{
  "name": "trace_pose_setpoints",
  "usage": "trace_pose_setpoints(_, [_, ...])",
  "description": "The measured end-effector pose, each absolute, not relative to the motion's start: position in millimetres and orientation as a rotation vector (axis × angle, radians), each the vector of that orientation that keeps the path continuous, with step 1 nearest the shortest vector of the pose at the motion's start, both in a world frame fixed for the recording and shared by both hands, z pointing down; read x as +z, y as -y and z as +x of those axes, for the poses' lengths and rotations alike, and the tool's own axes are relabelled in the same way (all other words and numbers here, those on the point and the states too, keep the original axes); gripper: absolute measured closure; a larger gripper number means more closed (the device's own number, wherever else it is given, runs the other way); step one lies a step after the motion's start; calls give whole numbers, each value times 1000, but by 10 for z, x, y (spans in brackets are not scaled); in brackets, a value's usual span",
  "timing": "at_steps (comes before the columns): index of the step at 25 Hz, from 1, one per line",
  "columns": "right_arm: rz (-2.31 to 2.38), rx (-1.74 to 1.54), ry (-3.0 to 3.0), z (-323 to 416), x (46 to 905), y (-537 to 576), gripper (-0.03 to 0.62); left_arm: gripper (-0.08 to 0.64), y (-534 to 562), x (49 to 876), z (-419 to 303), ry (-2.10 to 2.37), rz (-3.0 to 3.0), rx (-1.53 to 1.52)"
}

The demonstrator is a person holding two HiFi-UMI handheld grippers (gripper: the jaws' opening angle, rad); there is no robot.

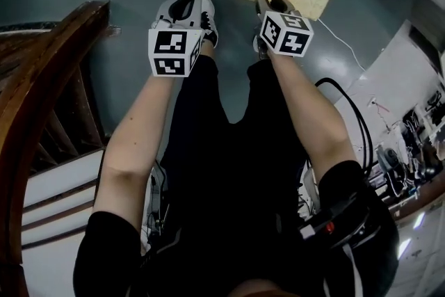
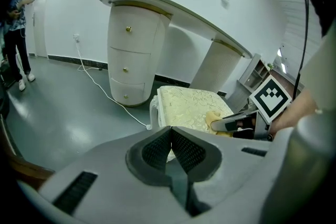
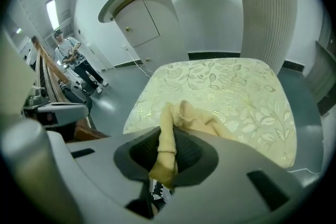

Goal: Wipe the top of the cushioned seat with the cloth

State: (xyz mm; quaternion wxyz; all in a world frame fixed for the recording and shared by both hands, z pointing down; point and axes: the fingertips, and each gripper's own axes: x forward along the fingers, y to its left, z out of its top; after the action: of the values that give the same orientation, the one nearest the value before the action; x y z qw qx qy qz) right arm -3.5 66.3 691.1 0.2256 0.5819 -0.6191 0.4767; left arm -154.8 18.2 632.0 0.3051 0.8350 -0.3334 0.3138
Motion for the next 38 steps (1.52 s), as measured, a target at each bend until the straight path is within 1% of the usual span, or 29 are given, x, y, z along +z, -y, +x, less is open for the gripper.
trace_pose_setpoints(13, [1429,1326,1901,-899,6883,-235,531,555,-159,6237,-1879,1009,2164,767])
trace_pose_setpoints(17, [1311,1403,1999,-1186,6837,-122,529,555,-242,6188,-1915,1049,2138,758])
trace_pose_setpoints(20, [1246,1422,2095,-1167,6594,-82,529,555,-316,6110,-1840,1065,2130,768])
trace_pose_setpoints(25, [1278,1419,2183,-619,6013,-197,529,555,-359,5924,-1451,1055,2148,782])
trace_pose_setpoints(30, [1401,1432,2176,322,5581,-489,529,555,-429,5626,-707,1009,2204,798])
trace_pose_setpoints(34, [1509,1426,2112,1143,5446,-727,529,555,-517,5396,-132,1004,2199,778])
trace_pose_setpoints(38, [1629,1406,2031,1830,5475,-884,529,555,-563,5364,290,936,2244,834])
